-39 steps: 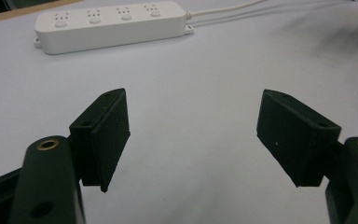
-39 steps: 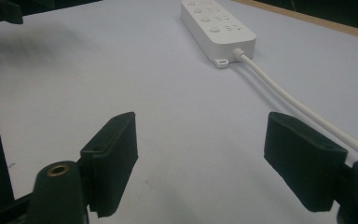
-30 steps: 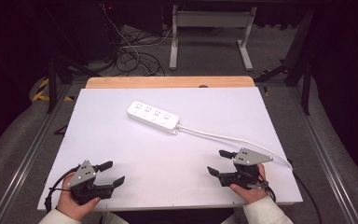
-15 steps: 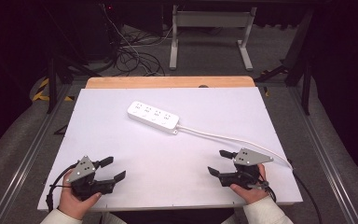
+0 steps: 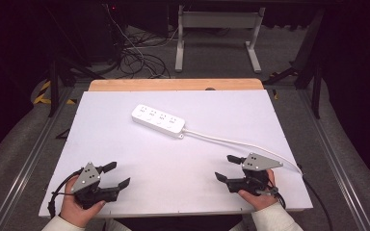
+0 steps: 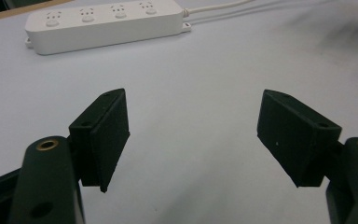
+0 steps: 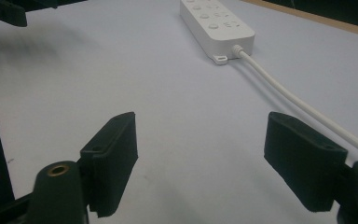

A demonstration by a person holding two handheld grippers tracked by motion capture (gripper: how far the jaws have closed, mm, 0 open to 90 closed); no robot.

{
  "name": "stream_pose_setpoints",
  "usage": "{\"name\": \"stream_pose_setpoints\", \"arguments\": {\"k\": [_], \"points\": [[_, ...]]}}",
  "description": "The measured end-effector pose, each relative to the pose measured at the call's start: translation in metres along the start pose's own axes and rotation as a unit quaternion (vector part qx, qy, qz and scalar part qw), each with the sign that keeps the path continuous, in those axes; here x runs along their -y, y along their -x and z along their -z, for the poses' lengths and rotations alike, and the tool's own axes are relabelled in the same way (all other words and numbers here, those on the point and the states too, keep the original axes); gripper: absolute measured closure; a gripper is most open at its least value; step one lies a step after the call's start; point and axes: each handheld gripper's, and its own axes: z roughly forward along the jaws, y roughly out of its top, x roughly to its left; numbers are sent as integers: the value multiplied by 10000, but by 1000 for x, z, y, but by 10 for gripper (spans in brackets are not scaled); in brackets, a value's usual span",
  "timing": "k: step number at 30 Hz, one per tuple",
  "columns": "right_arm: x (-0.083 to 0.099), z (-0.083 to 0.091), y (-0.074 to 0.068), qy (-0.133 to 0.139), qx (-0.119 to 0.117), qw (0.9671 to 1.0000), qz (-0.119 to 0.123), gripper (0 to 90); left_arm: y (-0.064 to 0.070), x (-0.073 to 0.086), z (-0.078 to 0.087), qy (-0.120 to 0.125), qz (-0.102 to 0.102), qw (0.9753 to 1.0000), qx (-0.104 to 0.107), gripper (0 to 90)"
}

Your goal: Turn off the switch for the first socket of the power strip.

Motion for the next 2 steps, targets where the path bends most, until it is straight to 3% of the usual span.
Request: {"name": "stream_pose_setpoints", "arguments": {"k": [2], "points": [[0, 1, 0, -7, 15, 10000, 0, 262, -1, 0, 1, 30, 86, 10000, 40, 251]]}}
